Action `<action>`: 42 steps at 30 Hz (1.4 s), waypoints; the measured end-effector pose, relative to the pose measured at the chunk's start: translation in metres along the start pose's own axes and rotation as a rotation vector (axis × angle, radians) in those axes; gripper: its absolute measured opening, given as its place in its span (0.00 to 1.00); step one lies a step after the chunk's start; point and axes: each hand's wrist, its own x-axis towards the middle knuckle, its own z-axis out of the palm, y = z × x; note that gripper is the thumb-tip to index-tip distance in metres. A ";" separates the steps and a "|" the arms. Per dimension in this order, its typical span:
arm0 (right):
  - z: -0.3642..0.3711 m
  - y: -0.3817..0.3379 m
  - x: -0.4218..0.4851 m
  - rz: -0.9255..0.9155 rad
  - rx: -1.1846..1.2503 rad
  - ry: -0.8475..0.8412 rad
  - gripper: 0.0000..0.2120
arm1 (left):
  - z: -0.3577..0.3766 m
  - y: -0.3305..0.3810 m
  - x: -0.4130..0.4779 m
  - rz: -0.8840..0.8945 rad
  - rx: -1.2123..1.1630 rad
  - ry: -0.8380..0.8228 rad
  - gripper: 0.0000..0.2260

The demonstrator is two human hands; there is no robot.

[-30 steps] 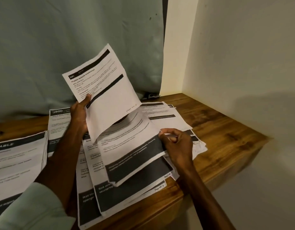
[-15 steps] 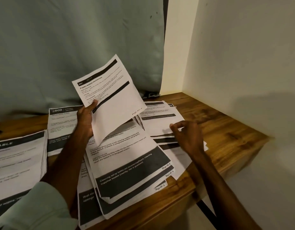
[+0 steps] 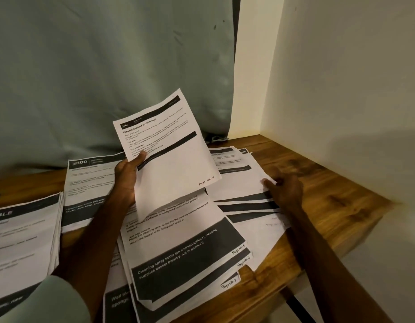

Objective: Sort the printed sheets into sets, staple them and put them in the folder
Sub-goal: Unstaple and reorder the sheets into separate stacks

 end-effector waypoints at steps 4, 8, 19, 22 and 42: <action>-0.009 -0.003 -0.001 0.012 0.135 0.144 0.11 | 0.000 0.000 -0.002 -0.002 0.008 0.003 0.15; -0.013 0.001 -0.001 0.026 0.202 0.169 0.11 | 0.001 0.004 -0.007 -0.008 0.016 0.018 0.15; -0.023 -0.012 -0.015 -0.135 0.368 0.217 0.08 | -0.002 0.001 -0.002 -0.012 0.052 0.031 0.14; -0.021 -0.014 -0.013 -0.116 0.359 0.141 0.14 | -0.001 0.000 -0.002 -0.008 0.040 0.030 0.14; -0.030 -0.018 -0.013 0.077 0.700 0.134 0.13 | -0.005 -0.004 0.004 0.015 0.013 0.007 0.14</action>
